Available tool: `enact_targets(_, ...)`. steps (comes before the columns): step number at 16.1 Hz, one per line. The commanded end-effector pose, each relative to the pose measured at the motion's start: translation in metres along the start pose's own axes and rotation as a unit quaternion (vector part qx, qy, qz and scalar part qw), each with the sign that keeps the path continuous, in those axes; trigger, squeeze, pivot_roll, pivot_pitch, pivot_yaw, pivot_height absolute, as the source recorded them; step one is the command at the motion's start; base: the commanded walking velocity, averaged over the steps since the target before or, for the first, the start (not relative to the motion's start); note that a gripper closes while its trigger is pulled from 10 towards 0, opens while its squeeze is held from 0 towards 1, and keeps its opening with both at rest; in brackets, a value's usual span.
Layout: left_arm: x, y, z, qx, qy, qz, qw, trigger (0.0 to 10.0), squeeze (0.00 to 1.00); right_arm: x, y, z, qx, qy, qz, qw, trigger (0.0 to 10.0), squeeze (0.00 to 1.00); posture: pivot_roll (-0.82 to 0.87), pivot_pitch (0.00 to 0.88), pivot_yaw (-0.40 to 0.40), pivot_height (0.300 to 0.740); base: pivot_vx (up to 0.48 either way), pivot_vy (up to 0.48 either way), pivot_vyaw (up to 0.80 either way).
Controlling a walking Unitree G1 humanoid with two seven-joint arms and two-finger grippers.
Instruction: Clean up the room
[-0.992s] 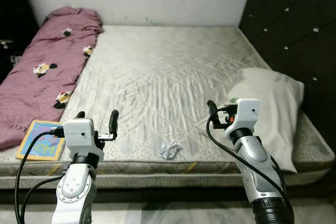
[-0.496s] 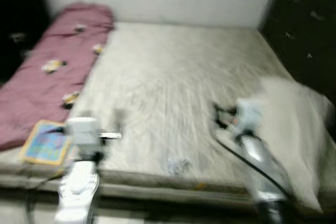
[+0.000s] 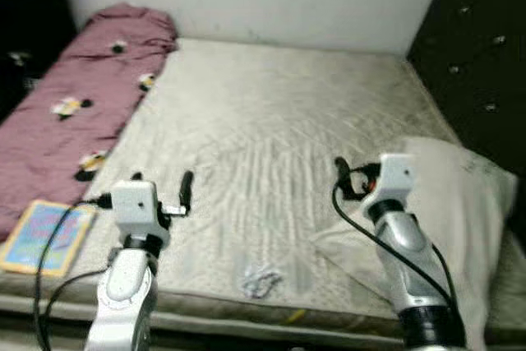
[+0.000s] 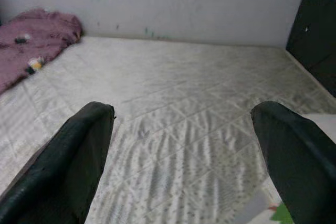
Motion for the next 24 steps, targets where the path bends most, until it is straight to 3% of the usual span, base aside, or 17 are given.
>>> enact_targets(1,0.004,0.002,0.005,0.016,0.022,-0.008,1.0,10.0,0.0,0.002,0.002,0.005,0.004,0.003,-0.003,1.0,10.0,0.0,-0.03,0.002,-0.022,0.74,0.0,0.0,-0.44)
enact_targets(4,0.0,0.001,0.009,0.026,0.009,0.015,1.0,10.0,0.0,0.001,0.001,0.007,0.01,0.002,0.0,1.0,10.0,0.0,-0.02,0.01,-0.02,0.74,0.0,0.0,-0.14)
enact_targets(12,0.001,0.0,0.008,0.023,0.008,0.009,1.0,10.0,0.0,0.0,0.0,0.006,0.007,0.003,0.005,1.0,10.0,0.0,-0.03,0.007,-0.024,0.74,0.0,0.48,0.0)
enact_targets(13,0.006,0.0,0.009,0.023,0.024,-0.01,0.999,10.0,0.0,0.0,0.0,0.004,0.005,0.005,0.006,1.0,10.0,0.0,-0.03,0.007,-0.024,0.74,0.0,0.0,-0.53)
enact_targets(16,0.008,0.001,0.01,0.009,-0.005,-0.019,1.0,10.0,0.0,0.0,0.002,0.005,0.006,0.005,0.006,1.0,10.0,0.0,-0.03,0.036,-0.024,0.74,0.0,0.0,-0.18)
enact_targets(18,0.015,0.004,0.017,0.022,0.029,-0.047,0.998,10.0,0.0,0.002,0.003,0.006,0.005,0.005,0.004,1.0,10.0,0.0,-0.02,0.03,-0.025,0.74,0.0,0.0,0.0)
enact_targets(20,0.014,0.003,0.017,0.026,0.024,-0.037,0.999,10.0,0.0,0.002,0.003,0.007,0.007,0.006,0.006,1.0,10.0,0.0,-0.02,0.033,-0.025,0.74,0.0,0.0,0.0)
enact_targets(21,0.009,0.002,0.016,0.029,0.002,-0.019,0.999,10.0,0.0,0.001,0.003,0.006,0.004,0.01,0.007,1.0,10.0,0.0,-0.02,0.036,-0.025,0.74,0.0,0.0,-0.8)
enact_targets(24,0.006,-0.001,0.016,0.03,0.001,-0.013,0.999,10.0,0.0,0.002,0.001,0.006,0.005,0.006,0.005,1.0,10.0,0.0,-0.02,0.034,-0.026,0.74,0.0,0.0,-0.8)
Point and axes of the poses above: a point about 5 cm out from each wrist's last joint towards the gripper, its own y axis pointing out of the wrist towards the gripper, its own x axis along the axis of the wrist's last joint, z = x × y, the point moved 3 cm from there along y, pointing out of the wrist towards the gripper, and after that the axes turned 5 degrees about y, right-handed, at the moved point
